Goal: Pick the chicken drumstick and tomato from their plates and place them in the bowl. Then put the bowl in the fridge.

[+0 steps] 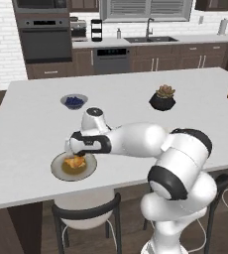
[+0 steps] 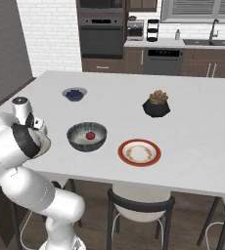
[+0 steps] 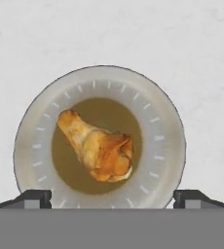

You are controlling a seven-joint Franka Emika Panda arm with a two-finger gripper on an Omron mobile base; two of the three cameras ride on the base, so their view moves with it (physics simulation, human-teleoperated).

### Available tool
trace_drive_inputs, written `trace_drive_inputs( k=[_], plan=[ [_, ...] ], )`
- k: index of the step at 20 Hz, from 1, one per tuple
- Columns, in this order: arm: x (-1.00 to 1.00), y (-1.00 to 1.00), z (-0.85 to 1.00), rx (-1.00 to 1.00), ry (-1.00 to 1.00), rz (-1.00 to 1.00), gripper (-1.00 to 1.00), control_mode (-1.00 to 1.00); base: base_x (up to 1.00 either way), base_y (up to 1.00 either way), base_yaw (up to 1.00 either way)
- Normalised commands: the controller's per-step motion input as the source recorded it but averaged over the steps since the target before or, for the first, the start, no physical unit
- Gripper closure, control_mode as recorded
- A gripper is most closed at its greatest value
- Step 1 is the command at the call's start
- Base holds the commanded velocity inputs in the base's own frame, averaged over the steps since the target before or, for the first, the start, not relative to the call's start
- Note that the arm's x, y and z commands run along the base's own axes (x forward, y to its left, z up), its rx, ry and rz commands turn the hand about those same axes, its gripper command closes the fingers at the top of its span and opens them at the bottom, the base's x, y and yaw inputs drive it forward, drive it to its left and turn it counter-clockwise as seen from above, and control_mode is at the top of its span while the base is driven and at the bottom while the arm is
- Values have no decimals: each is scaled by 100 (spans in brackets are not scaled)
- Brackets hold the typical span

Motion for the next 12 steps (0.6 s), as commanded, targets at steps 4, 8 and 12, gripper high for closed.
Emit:
trace_drive_inputs(
  k=[4, 8, 12],
  plan=[
    [11, 14, -11, -18, 12, 22, -100, -100, 0, 0, 0],
    [0, 24, -63, -28, 3, 15, -100, -100, 0, 0, 0],
    [0, 18, -63, -20, 1, 14, -100, -100, 0, 0, 0]
  ],
)
